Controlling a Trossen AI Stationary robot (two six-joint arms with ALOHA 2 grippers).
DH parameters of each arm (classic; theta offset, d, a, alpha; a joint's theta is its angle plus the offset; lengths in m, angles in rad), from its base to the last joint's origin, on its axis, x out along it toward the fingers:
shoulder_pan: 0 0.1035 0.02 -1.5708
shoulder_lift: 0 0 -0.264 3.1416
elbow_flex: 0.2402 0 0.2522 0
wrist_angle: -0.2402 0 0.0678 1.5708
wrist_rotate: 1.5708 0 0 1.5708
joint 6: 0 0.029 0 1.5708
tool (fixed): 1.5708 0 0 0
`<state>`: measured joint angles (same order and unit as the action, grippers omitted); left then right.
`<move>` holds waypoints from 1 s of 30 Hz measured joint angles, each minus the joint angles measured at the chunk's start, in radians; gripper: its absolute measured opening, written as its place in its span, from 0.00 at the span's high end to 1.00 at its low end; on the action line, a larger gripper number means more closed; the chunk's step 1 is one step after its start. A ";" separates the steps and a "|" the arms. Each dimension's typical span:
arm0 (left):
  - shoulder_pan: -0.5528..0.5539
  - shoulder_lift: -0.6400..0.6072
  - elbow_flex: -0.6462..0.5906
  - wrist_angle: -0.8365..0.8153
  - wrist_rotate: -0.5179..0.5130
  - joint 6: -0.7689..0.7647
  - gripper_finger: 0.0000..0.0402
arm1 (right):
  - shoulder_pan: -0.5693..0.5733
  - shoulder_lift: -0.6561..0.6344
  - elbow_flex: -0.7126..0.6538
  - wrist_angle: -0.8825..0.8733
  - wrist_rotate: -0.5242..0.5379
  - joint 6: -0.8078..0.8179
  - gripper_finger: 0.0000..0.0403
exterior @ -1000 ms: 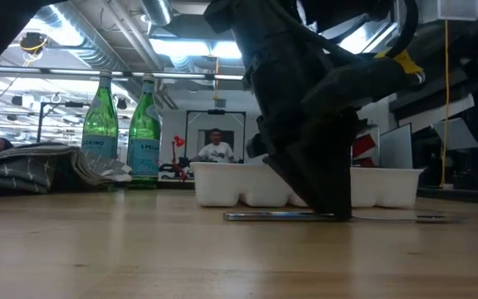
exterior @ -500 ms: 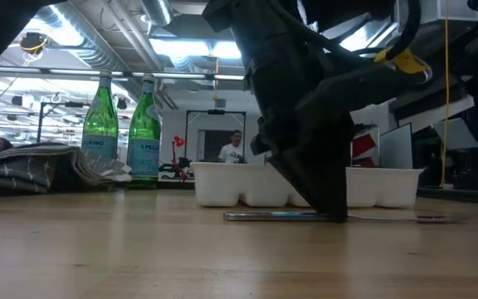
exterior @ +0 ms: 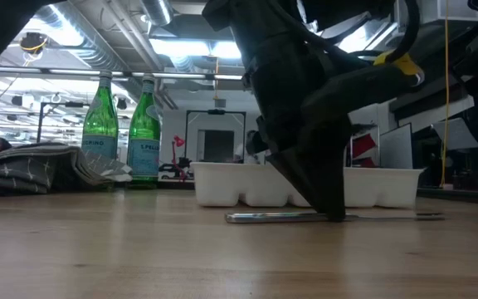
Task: Sort silverware
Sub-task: Put the silver table knife into the silverware tray
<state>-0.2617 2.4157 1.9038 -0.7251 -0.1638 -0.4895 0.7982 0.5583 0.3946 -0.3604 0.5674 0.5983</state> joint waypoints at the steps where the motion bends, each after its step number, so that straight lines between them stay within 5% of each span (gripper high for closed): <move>1: -0.001 0.000 0.000 0.008 0.000 -0.013 0.93 | 0.000 0.000 0.000 0.000 0.000 0.000 0.73; 30: -0.003 -0.036 -0.005 0.097 0.008 -0.312 0.92 | 0.000 0.000 0.000 -0.005 -0.003 -0.001 0.73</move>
<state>-0.2649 2.3798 1.8992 -0.6279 -0.1555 -0.8014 0.7982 0.5587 0.3946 -0.3649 0.5644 0.5976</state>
